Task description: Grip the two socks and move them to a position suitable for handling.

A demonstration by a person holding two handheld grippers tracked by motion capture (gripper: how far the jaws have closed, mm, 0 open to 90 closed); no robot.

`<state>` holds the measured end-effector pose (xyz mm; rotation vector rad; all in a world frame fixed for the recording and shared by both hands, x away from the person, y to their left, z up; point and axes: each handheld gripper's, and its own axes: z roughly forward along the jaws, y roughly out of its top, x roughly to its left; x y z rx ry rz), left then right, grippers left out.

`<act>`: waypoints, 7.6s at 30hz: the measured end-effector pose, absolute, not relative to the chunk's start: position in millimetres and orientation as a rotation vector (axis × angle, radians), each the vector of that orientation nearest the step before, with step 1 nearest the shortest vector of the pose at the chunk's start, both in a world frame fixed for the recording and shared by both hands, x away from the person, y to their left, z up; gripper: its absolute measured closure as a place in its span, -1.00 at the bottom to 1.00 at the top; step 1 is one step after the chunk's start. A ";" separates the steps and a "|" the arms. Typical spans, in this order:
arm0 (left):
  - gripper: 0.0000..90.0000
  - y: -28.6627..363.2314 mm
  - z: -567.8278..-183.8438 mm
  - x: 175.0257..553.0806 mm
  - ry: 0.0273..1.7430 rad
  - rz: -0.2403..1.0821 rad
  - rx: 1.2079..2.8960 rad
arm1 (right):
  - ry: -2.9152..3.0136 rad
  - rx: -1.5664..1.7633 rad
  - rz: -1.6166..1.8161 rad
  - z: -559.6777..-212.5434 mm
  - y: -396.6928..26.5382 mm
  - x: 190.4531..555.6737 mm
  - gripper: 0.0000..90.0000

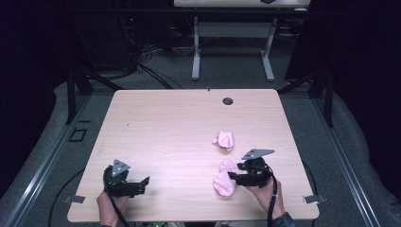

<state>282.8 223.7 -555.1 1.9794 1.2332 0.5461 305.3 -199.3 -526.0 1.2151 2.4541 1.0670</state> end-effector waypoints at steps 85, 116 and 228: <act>-0.07 91.0 -544.2 305.8 0.991 0.270 2.281 | 2.461 1.354 0.995 -555.4 -217.4 305.1 0.45; 0.66 94.2 -563.2 288.9 0.967 0.216 2.331 | 2.555 1.292 0.952 -567.4 -205.2 289.7 0.85; -0.26 0.2 -525.4 349.6 0.769 0.340 2.415 | 2.289 1.532 1.292 -550.4 -260.6 342.1 -0.13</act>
